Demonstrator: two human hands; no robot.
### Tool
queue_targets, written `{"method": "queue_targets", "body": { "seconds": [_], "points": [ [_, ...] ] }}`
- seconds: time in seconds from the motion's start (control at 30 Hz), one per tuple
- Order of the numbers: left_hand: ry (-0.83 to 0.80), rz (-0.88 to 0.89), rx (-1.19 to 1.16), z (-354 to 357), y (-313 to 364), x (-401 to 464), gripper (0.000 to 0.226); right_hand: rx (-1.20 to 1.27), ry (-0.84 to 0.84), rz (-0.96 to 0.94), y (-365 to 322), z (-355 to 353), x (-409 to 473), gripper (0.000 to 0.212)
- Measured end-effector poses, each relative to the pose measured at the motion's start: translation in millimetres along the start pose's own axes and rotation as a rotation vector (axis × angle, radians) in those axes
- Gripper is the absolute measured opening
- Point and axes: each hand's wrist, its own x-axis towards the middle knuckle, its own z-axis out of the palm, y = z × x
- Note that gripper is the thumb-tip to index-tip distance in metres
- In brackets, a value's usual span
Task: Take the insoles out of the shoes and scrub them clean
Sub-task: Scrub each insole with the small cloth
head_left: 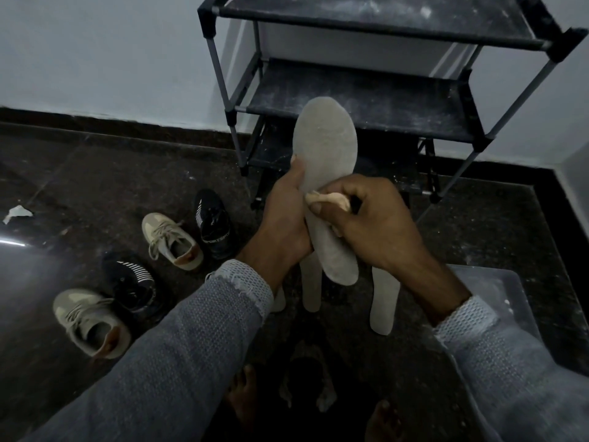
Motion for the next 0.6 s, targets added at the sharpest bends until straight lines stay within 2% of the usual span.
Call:
{"method": "queue_targets", "body": {
  "seconds": [0.07,0.2,0.27,0.33,0.47,0.53,0.6],
  "points": [
    [-0.001,-0.004,-0.007,0.1,1.3,-0.3,0.058,-0.036,0.012,-0.041,-0.2,2.2,0.8,0.009],
    [-0.022,-0.009,-0.013,4.1,-1.0,-1.4,0.054,-0.082,0.235,0.001,15.3,-10.7,6.8,0.014],
    [-0.025,-0.005,-0.02,4.4,-1.0,-0.9,0.052,-0.075,0.271,0.02,19.2,-11.4,6.6,0.015],
    [-0.021,-0.009,-0.023,2.8,-0.3,0.0,0.052,-0.049,0.22,0.012,14.8,-5.3,4.4,0.012],
    [0.034,0.004,-0.03,-2.8,0.4,2.6,0.052,0.0,0.002,-0.056,-1.4,7.4,-0.3,0.008],
    [0.014,-0.01,-0.033,-1.7,0.5,1.4,0.053,-0.002,0.057,-0.03,0.5,4.9,2.1,0.008],
    [-0.003,-0.021,-0.031,1.7,-0.4,-0.6,0.053,-0.028,0.181,0.018,8.0,-3.6,5.5,0.01]
  ]
}}
